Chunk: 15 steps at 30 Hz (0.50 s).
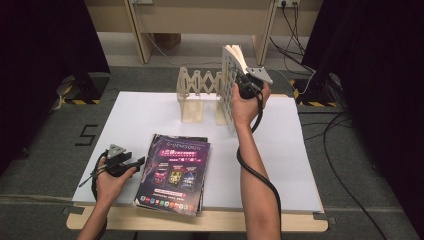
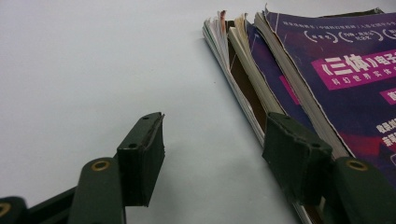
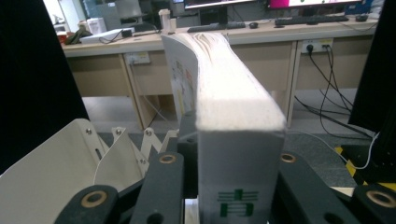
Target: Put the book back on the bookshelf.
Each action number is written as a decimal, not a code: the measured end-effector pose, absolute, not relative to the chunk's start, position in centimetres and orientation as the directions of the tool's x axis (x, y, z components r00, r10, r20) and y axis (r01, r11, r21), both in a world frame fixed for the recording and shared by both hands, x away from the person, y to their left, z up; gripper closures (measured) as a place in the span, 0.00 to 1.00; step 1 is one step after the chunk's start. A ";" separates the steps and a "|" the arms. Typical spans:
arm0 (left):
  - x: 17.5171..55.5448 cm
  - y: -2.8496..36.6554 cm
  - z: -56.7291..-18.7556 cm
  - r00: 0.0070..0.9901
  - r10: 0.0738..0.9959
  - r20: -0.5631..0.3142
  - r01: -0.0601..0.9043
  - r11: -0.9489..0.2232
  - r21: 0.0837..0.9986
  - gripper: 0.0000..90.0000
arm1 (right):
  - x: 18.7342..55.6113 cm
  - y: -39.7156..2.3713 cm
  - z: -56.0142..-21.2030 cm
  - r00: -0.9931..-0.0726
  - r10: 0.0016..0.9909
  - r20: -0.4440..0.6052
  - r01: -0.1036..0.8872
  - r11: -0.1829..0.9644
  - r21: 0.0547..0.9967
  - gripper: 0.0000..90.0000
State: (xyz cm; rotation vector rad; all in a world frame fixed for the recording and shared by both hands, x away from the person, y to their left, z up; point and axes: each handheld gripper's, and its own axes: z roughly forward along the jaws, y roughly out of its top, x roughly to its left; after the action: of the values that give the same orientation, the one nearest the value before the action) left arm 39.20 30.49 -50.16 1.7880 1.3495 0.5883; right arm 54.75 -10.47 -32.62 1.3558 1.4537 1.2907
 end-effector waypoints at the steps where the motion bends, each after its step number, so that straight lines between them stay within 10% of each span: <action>1: 39.2 30.5 -50.2 0.321 0.942 -0.098 0.569 -0.110 0.815 0.42 | 54.8 -10.3 -32.6 -0.152 0.983 0.105 0.219 -0.070 0.973 0.83; 15: 39.2 30.5 -50.1 0.328 0.940 -0.092 0.565 -0.117 0.817 0.42 | 54.4 -8.7 -34.6 -0.127 0.991 0.052 0.173 -0.029 0.984 0.82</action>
State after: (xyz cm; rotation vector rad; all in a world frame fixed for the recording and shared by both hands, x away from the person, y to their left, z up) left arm 39.15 30.45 -50.14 1.7955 1.3410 0.5924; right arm 54.39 -8.66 -34.65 1.3016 1.4161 1.2509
